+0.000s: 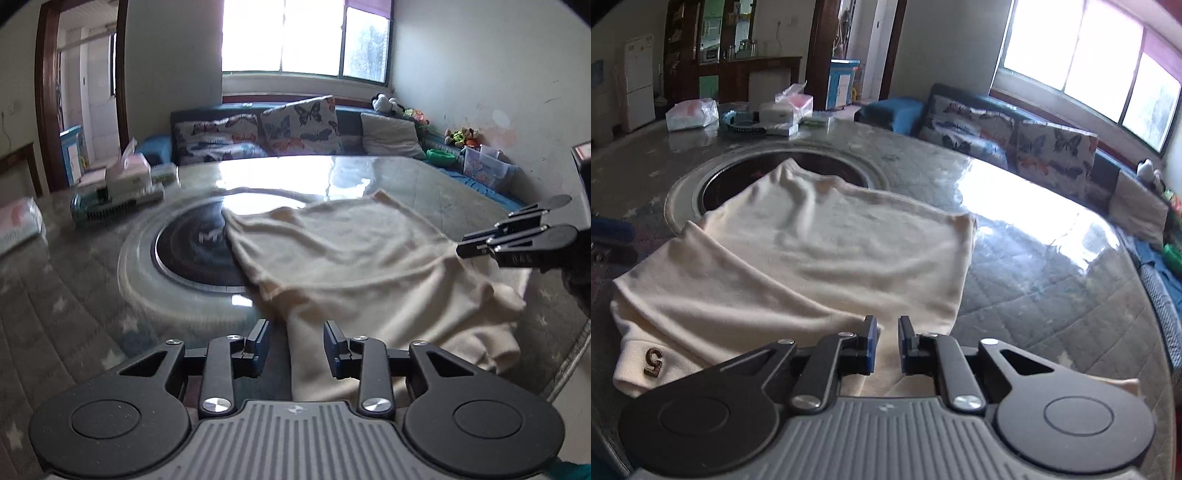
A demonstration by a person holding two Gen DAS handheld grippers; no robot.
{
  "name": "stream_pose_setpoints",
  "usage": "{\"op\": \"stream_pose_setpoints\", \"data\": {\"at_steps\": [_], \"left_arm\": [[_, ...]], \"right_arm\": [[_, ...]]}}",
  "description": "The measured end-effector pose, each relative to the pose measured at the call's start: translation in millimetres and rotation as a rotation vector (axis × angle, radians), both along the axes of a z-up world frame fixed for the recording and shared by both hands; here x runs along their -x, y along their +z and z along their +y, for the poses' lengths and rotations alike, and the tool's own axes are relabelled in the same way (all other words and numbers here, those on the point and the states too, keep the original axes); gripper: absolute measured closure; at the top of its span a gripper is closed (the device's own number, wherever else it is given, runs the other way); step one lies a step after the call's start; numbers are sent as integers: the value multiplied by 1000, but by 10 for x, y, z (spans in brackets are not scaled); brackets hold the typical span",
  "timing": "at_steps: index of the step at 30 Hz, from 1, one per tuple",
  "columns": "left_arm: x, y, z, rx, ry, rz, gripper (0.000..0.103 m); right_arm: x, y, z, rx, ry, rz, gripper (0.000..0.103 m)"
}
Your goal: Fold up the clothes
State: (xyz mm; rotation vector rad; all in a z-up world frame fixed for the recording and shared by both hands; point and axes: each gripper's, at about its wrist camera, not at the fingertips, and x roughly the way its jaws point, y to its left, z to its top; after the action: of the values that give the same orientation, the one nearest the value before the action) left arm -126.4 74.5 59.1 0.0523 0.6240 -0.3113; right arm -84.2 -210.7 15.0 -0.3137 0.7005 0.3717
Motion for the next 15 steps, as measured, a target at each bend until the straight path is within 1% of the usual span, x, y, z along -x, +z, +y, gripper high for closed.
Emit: {"op": "stream_pose_setpoints", "data": {"at_steps": [4, 7, 8, 9, 10, 13, 15], "left_arm": [[-234, -4, -156, 2, -32, -5, 70], [-392, -103, -267, -13, -35, 19, 71], [-437, -155, -281, -26, -28, 35, 71], [-482, -208, -293, -39, -20, 51, 71], [-508, -253, -301, -55, -13, 58, 74], [-506, -304, -302, -85, -8, 44, 75], [-507, -293, -305, -90, 0, 47, 75]], "right_arm": [[125, 55, 55, -48, 80, 4, 89], [196, -36, 123, -28, 125, 23, 86], [211, -67, 128, -21, 131, 32, 82], [236, -116, 132, -6, 138, 43, 81], [257, -155, 132, 6, 144, 51, 81], [304, -172, 53, 14, 133, 51, 81], [329, -170, -27, 14, 114, 53, 81]]}}
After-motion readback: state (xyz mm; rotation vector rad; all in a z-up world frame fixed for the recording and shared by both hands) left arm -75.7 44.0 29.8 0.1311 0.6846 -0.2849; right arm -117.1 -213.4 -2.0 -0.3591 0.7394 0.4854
